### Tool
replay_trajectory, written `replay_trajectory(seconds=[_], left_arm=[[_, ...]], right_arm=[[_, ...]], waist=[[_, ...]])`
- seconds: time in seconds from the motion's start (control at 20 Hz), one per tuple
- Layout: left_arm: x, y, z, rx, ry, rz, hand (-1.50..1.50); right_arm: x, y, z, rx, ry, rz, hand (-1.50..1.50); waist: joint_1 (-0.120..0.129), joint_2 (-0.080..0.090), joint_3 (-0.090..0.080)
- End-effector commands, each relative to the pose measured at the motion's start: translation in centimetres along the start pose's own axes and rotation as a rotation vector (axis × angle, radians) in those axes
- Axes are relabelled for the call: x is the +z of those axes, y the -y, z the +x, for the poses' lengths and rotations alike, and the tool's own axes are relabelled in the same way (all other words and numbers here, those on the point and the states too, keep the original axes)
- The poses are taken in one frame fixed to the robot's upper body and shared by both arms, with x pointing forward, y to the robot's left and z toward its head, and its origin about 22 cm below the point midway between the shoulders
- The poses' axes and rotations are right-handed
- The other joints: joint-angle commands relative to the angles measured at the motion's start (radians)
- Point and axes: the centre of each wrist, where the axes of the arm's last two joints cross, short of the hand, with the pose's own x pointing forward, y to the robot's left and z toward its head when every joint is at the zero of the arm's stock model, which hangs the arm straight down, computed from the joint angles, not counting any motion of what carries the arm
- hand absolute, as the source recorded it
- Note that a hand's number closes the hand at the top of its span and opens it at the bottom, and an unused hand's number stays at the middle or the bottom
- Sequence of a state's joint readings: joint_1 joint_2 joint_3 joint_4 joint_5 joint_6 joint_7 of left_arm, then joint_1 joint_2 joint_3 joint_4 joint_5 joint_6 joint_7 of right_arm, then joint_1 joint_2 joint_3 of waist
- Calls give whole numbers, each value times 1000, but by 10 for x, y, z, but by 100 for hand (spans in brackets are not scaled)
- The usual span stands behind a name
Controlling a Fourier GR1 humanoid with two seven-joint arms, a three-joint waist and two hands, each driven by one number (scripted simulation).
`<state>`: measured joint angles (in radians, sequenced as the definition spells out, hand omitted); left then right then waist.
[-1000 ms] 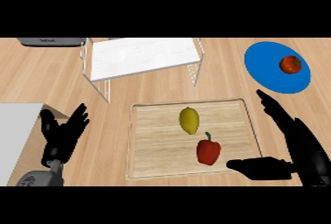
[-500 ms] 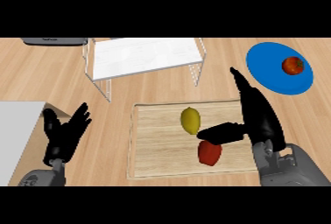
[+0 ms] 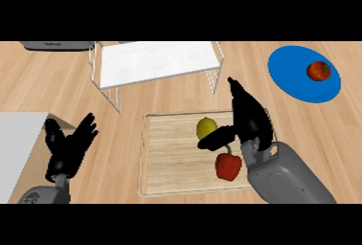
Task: Pick the lemon from the tray and place it in the tiered shelf
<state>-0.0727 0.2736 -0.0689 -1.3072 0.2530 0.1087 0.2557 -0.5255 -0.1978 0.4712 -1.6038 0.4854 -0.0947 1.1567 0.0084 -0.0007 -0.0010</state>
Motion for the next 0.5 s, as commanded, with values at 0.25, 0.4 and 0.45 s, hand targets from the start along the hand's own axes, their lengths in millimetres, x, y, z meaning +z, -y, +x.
replay_trajectory(seconds=[0.25,0.4,0.45], left_arm=[[5,-12,6,-6,-14,12,0],[5,-16,-12,-9,-1,12,0],[7,-10,-7,0,-7,8,0]], right_arm=[[-6,-47,6,77,-215,-36,-150],[-9,-39,1,104,-244,-25,-150],[5,-59,16,109,-229,-38,-150]], waist=[[-2,-1,1],[-8,-1,0],[-5,-2,0]])
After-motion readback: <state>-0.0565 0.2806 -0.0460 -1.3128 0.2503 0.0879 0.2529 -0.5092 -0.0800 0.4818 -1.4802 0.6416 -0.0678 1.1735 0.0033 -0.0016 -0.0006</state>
